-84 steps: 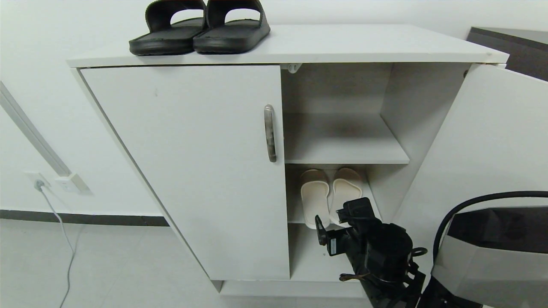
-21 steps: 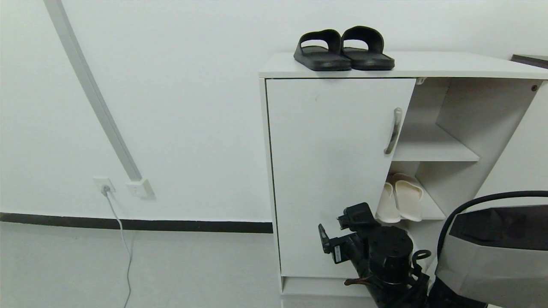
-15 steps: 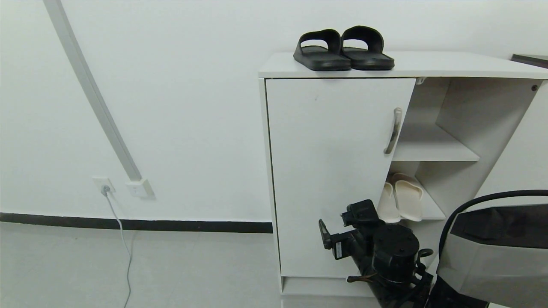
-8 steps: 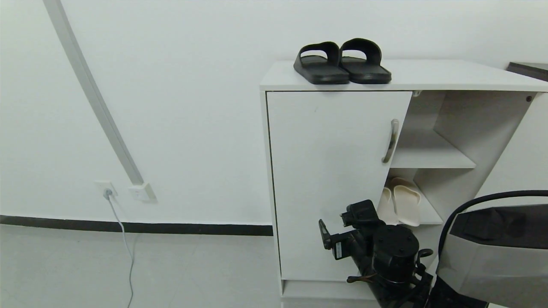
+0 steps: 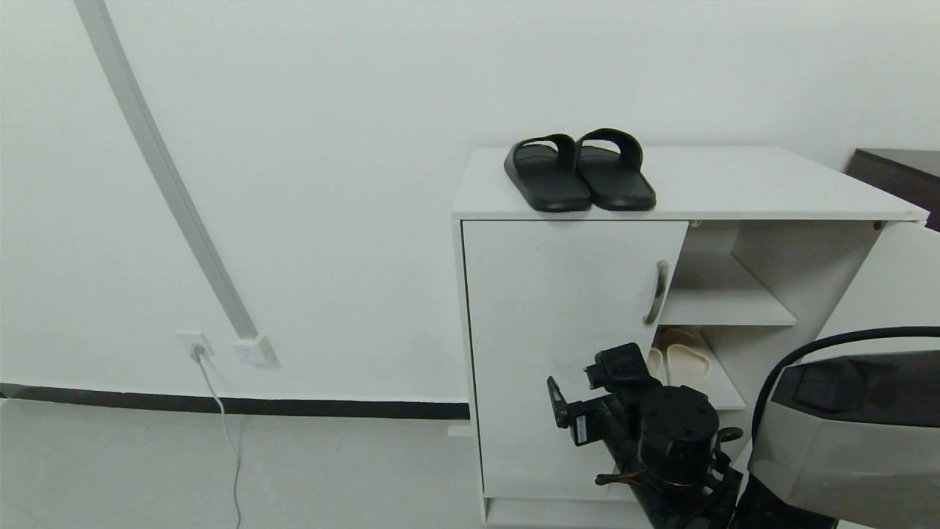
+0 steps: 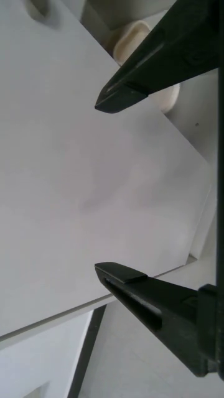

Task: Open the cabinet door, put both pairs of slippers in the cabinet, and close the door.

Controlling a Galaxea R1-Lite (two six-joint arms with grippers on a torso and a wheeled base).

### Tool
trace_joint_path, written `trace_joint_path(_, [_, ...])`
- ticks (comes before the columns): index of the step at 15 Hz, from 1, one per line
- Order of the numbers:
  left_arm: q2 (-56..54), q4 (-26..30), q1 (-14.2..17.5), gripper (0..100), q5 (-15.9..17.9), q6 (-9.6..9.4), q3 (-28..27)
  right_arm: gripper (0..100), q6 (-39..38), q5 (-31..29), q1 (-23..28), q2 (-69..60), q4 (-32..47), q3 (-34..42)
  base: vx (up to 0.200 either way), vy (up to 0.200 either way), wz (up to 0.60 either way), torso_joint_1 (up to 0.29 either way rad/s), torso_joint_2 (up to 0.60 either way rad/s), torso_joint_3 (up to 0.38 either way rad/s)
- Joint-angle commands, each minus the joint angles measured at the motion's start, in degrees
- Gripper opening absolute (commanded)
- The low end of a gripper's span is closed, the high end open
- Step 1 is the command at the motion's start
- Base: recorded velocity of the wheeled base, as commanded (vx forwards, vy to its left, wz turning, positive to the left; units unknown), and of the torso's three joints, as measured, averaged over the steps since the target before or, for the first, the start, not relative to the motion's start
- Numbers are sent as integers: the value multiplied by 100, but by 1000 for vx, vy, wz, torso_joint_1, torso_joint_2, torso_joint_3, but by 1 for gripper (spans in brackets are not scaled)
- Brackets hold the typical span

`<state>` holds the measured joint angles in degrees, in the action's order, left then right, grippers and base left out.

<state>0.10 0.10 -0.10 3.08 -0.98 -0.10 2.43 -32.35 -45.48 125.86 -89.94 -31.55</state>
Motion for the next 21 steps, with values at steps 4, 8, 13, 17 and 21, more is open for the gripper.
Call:
trace_joint_path(4, [8, -1, 1, 0, -1, 1, 1, 100, 4, 1, 4, 18, -6, 0, 0, 0, 0, 160, -485, -320])
trace_joint_path(8, [8, -1, 1, 0, -1, 1, 1, 100, 4, 1, 4, 27, -6, 0, 0, 0, 0, 187, -503, -315])
trace_joint_path(13, [8, 8, 1, 0, -1, 1, 1, 100, 4, 1, -4, 18, -6, 0, 0, 0, 0, 210, -527, -312])
trace_joint_path(17, [8, -1, 1, 0, -1, 1, 1, 100, 4, 1, -4, 18, -6, 0, 0, 0, 0, 242, -567, -325])
trace_joint_path(21, [8, 8, 1, 0, -1, 1, 1, 100, 4, 1, -31, -44, -6, 0, 0, 0, 0, 261, -587, -326])
